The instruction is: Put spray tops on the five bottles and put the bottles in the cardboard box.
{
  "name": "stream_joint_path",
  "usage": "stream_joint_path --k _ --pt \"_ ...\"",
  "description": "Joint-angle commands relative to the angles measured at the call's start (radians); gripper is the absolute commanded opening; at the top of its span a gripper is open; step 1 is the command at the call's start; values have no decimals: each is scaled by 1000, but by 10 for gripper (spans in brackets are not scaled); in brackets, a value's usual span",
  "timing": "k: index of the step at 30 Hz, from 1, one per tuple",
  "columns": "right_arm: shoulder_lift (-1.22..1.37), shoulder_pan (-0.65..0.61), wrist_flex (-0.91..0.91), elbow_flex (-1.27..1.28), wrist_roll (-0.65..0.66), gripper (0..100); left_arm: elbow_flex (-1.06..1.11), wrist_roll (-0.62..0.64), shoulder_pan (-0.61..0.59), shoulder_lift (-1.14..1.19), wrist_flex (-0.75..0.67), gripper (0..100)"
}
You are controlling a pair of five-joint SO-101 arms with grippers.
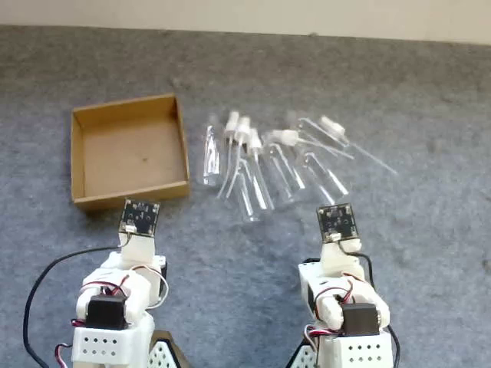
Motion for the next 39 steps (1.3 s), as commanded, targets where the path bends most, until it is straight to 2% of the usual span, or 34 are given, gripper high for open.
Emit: stream_joint_path --k 1,8,19,22,26,34,39 --pt "-12 -10 7 171 11 5 19 -11 19 -5 2 7" --pt "-12 -10 7 171 11 5 19 -11 21 -5 -15 7" --pt "-12 -10 7 171 11 5 19 -8 18 -5 -321 6" --pt "-12 -10 7 171 11 5 19 -8 19 -5 -356 6" --pt "-12 -10 7 171 11 5 19 -6 18 -2 -347 5" --pt "-12 -10 7 171 11 5 19 -6 21 -4 -89 7" --pt "-12 -10 7 171 11 5 19 -8 16 -4 -5 7"
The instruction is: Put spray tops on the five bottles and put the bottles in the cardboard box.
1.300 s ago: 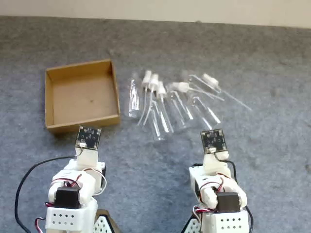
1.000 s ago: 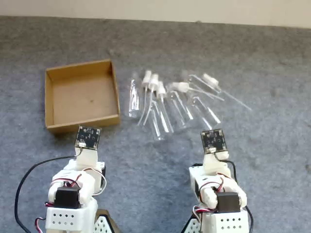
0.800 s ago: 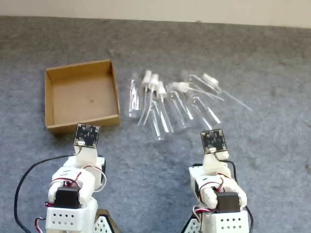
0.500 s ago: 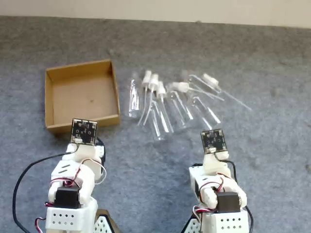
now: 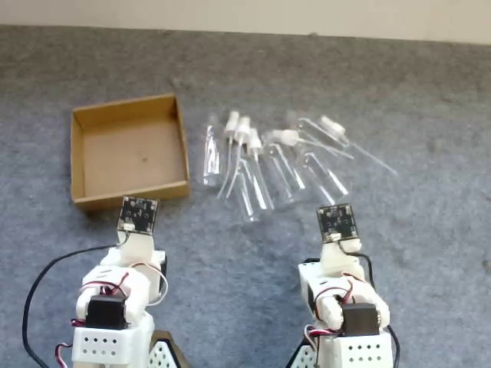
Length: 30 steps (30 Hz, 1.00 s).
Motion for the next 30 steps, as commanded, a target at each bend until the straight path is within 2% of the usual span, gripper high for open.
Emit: stream_joint_path --k 1,21,30 --pt "-12 -10 7 171 11 5 19 -5 10 -4 55 7" --pt "-12 -10 7 171 11 5 10 -9 8 -7 44 7" --pt "-12 -10 7 171 11 5 12 -17 7 -7 -218 8"
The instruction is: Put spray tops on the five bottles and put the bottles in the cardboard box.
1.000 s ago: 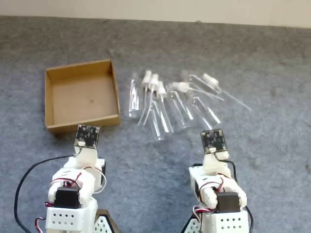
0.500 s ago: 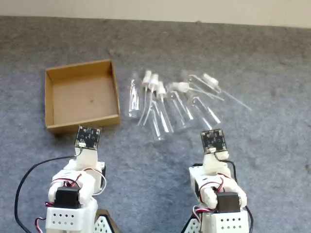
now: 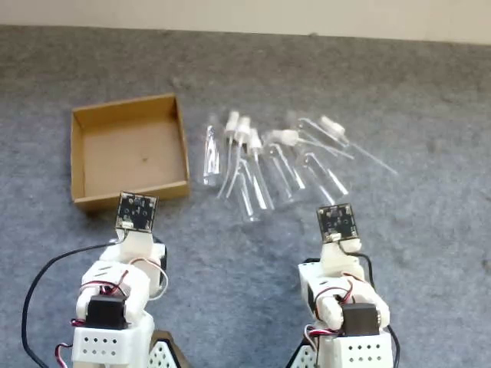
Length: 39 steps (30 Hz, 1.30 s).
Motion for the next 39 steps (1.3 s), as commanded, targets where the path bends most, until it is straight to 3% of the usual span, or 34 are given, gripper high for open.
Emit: stream_joint_path --k 1,6,14,30,35,39 --pt "-12 -10 7 171 11 5 8 -48 2 -7 -144 8" --pt "-12 -10 7 171 11 5 8 -256 -58 -7 -241 8" --pt "-12 -10 7 171 11 5 -44 -264 -76 -2 -238 8" --pt "-12 -13 7 171 11 5 -444 -417 -76 1 149 8" --pt "-12 -15 7 171 9 5 -490 -419 -76 28 173 8" --pt "-12 -15 7 171 9 5 -539 -420 -76 197 130 8"
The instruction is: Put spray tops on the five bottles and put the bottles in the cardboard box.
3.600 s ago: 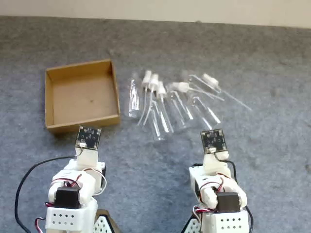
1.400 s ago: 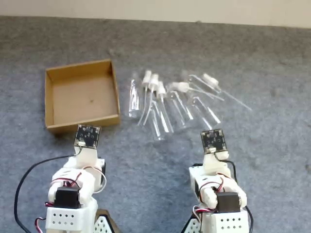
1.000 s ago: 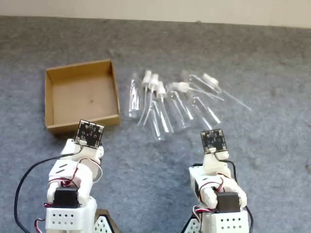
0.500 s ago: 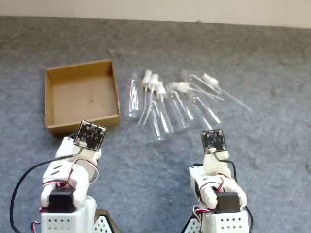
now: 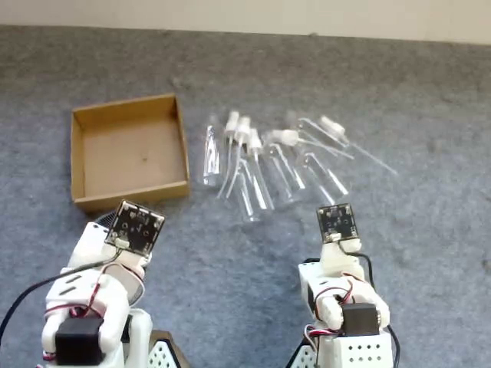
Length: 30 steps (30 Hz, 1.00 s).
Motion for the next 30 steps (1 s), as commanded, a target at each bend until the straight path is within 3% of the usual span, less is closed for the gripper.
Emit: stream_joint_path --k 1,11,21,30 --pt "-12 -15 7 171 9 5 -120 -11 -10 205 -58 8" --pt "-12 -15 5 171 8 5 -522 -2 174 808 -69 8" --pt "-12 -10 -74 171 12 8 -869 176 295 1308 -69 11" --pt "-8 2 -73 171 14 8 -1164 301 306 1695 -77 169"
